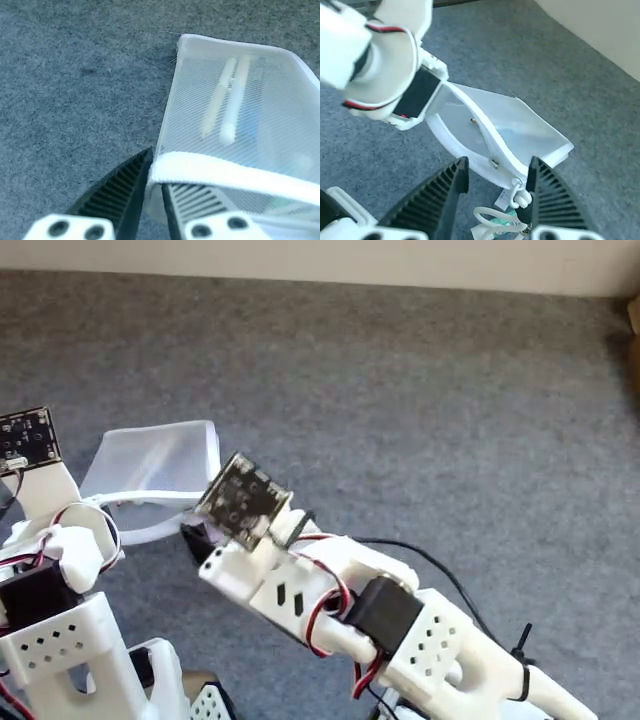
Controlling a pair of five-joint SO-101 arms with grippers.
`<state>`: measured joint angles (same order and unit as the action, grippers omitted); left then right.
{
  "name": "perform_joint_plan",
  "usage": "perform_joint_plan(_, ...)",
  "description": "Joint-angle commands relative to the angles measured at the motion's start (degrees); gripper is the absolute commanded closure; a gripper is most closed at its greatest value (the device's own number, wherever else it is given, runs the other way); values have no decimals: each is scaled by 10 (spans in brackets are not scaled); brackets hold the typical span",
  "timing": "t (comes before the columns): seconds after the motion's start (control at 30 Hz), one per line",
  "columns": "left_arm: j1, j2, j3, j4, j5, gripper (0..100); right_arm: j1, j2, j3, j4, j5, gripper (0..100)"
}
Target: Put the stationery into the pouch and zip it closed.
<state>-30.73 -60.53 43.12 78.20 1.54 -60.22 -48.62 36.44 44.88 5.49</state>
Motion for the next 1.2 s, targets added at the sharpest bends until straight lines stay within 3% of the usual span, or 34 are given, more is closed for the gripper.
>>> perform_joint_plan(0.0,-6,0,-11,-11,-7,993,21,-21,-37,14,-19,817)
perform_joint_plan(0.1,-15,0,-21,-10,-5,993,25,-21,-38,34,-33,817)
perform_joint_plan(0.6,-212,-1,-66,-11,42,993,58,-5,-33,56,-119,817)
perform_joint_plan(1.17,-218,-1,-47,-23,46,993,57,276,-102,56,-314,817)
